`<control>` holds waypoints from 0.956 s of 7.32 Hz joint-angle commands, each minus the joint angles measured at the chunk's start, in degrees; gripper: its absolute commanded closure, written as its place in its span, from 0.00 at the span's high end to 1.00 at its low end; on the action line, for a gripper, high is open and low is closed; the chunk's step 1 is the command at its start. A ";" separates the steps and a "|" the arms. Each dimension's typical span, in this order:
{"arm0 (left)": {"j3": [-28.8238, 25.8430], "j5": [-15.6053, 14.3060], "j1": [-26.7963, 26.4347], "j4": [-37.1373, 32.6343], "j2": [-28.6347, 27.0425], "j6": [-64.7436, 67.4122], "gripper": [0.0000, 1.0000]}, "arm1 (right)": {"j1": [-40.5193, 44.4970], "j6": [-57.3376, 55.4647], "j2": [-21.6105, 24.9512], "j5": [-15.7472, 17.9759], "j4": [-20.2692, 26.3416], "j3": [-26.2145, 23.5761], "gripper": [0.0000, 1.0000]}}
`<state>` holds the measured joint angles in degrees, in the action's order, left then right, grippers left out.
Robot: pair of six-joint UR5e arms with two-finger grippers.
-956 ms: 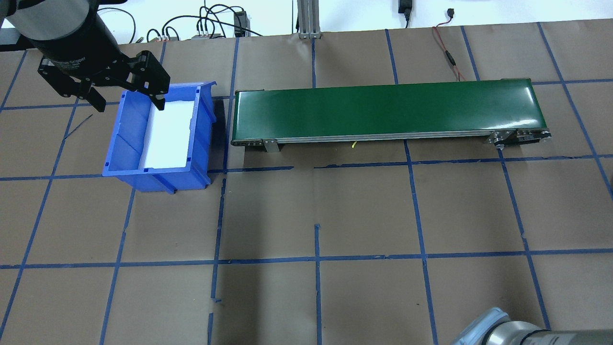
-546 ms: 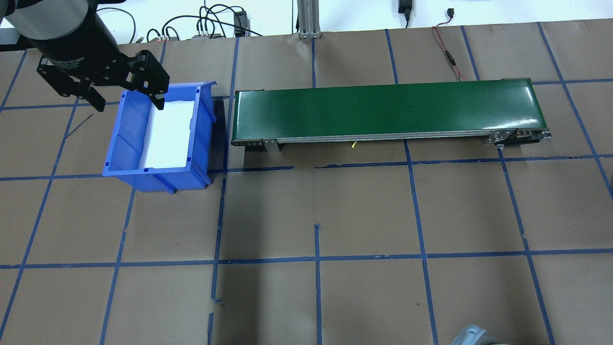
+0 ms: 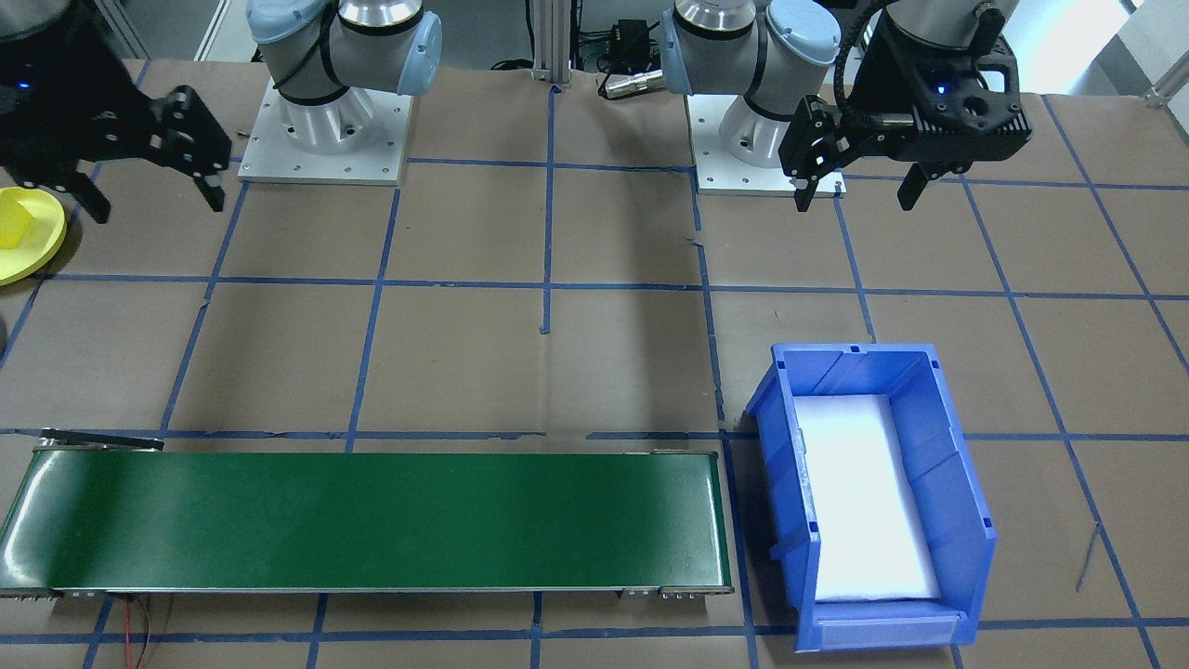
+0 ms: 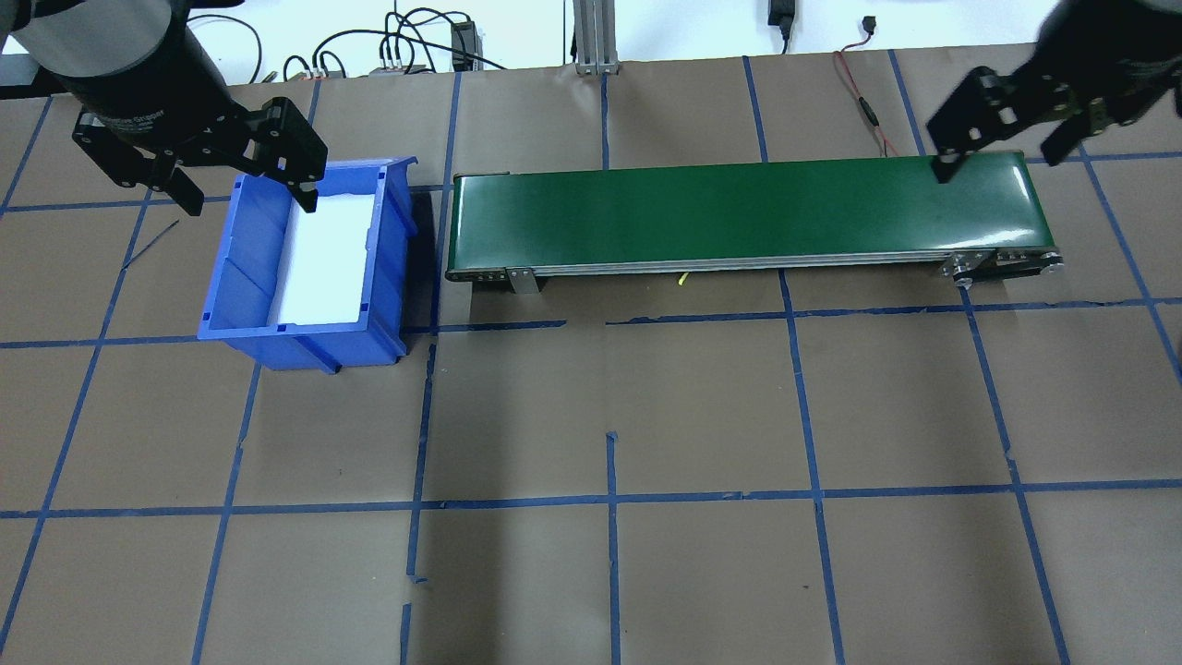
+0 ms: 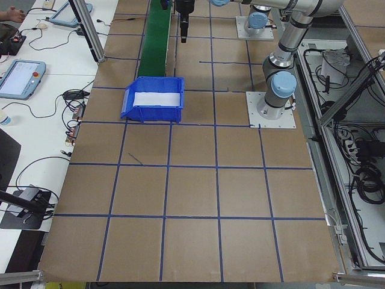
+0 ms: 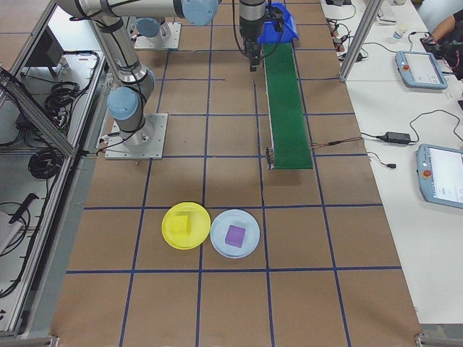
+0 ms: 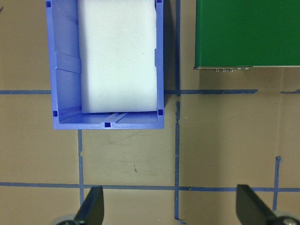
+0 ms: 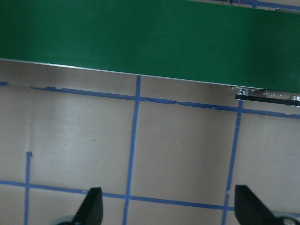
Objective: Move block left to right into plate
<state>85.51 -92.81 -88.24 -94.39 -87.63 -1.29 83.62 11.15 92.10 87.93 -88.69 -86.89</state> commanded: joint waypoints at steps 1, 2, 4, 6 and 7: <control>0.10 0.00 0.00 0.00 0.00 -0.12 1.00 | 7.24 -18.14 -2.79 -0.82 -4.80 0.06 1.00; 0.19 0.00 0.09 0.00 0.00 -0.20 1.00 | 7.61 -18.27 -3.33 -1.61 -5.00 -0.20 1.00; 0.27 0.00 0.09 0.00 0.00 -0.21 1.00 | 7.25 -17.92 -3.68 -0.84 -9.74 -2.13 1.00; 0.27 -0.09 0.09 0.00 0.00 -0.21 1.00 | 7.34 -18.35 -3.68 -0.40 -10.10 -4.86 1.00; 0.27 -0.09 0.09 0.00 0.00 -0.21 1.00 | 7.35 -18.36 -4.29 0.39 -9.66 -2.95 1.00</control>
<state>85.78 -92.87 -88.16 -94.39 -87.63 -1.49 90.78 -7.02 88.31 87.44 -98.70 -90.85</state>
